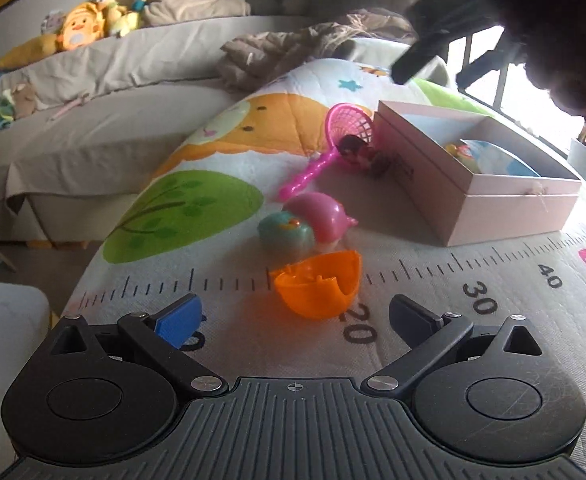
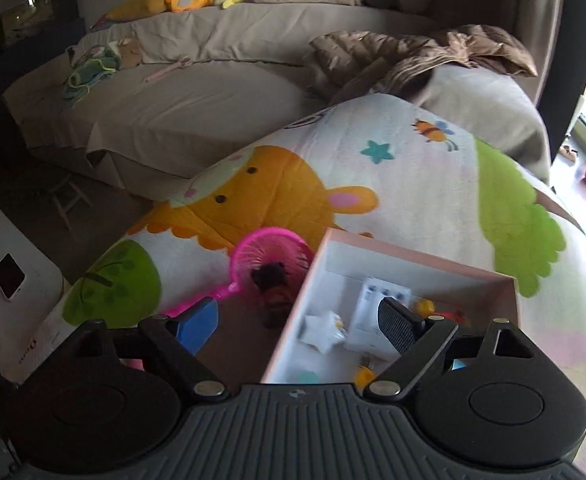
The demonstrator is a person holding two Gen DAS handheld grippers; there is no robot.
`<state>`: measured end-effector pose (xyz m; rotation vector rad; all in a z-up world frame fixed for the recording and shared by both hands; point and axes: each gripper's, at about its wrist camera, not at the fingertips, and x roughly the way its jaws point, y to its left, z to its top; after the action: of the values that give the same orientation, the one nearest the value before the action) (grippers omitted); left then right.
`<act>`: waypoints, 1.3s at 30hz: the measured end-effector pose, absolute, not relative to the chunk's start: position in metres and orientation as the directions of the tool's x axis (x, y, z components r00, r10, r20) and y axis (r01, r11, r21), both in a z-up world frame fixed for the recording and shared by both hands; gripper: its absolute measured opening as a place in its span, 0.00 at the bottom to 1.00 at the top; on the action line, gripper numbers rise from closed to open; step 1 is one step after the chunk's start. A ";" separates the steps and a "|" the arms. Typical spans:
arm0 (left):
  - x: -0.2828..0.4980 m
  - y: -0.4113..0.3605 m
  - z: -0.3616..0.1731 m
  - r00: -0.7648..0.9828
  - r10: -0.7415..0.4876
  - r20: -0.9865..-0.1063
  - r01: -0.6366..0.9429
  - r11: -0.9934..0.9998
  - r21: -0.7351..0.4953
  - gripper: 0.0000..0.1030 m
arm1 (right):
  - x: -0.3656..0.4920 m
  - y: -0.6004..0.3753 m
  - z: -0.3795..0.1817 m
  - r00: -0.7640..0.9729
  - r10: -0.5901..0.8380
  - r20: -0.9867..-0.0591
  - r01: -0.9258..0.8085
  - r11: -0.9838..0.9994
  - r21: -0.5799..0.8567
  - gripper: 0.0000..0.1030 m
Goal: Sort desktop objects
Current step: 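Grasp the pink net scoop with the right gripper and set it down on the mat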
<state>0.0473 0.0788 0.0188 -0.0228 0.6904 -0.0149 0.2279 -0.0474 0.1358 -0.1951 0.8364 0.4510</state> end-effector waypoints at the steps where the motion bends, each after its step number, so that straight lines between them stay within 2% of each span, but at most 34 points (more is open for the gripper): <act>1: 0.048 0.080 0.018 0.770 -0.029 -0.638 0.011 0.999 -0.032 0.99 | 0.237 -0.029 0.132 0.581 0.298 -0.757 -0.468 0.884 -0.011 0.85; 5: 0.049 0.083 0.018 0.767 -0.072 -0.638 0.047 0.997 -0.057 0.99 | 0.270 0.030 0.107 0.663 0.187 -0.725 -0.468 0.860 -0.206 0.84; 10: 0.046 0.091 0.015 0.752 -0.129 -0.647 0.088 0.992 -0.096 1.00 | 0.311 0.059 0.072 0.643 0.097 -0.759 -0.438 0.860 -0.262 0.74; 11: 0.045 0.092 0.014 0.751 -0.129 -0.647 0.088 0.991 -0.097 1.00 | 0.314 0.062 0.066 0.633 0.082 -0.770 -0.443 0.854 -0.273 0.69; 12: 0.044 0.095 0.014 0.751 -0.126 -0.648 0.085 0.992 -0.095 1.00 | 0.315 0.063 0.061 0.615 0.080 -0.784 -0.453 0.850 -0.269 0.59; 16: 0.038 0.101 0.014 0.750 -0.136 -0.647 0.087 0.990 -0.107 1.00 | 0.292 0.058 0.060 0.557 0.156 -0.816 -0.506 0.843 -0.184 0.61; 20: 0.033 0.100 0.014 0.747 -0.150 -0.648 0.104 0.989 -0.109 1.00 | 0.254 0.048 0.065 0.431 0.266 -0.862 -0.565 0.825 -0.027 0.60; 28: 0.015 0.086 0.014 0.720 -0.182 -0.669 0.160 0.983 -0.095 1.00 | 0.175 0.021 0.071 0.309 0.375 -0.874 -0.637 0.764 0.103 0.57; 35: 0.009 0.062 0.012 0.696 -0.213 -0.685 0.225 0.972 -0.073 1.00 | 0.124 -0.041 0.085 0.374 0.412 -0.831 -0.627 0.772 0.101 0.58; 37: 0.011 0.054 0.010 0.689 -0.220 -0.691 0.243 0.968 -0.067 1.00 | 0.112 -0.061 0.088 0.414 0.405 -0.816 -0.620 0.781 0.073 0.62; 39: 0.013 0.045 0.010 0.682 -0.232 -0.694 0.263 0.963 -0.063 1.00 | 0.100 -0.080 0.086 0.480 0.341 -0.808 -0.596 0.803 -0.014 0.63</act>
<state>0.0135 0.0450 0.0101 0.0428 0.7726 -0.2774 0.1003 -0.0796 0.0862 -0.3127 0.9036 0.5828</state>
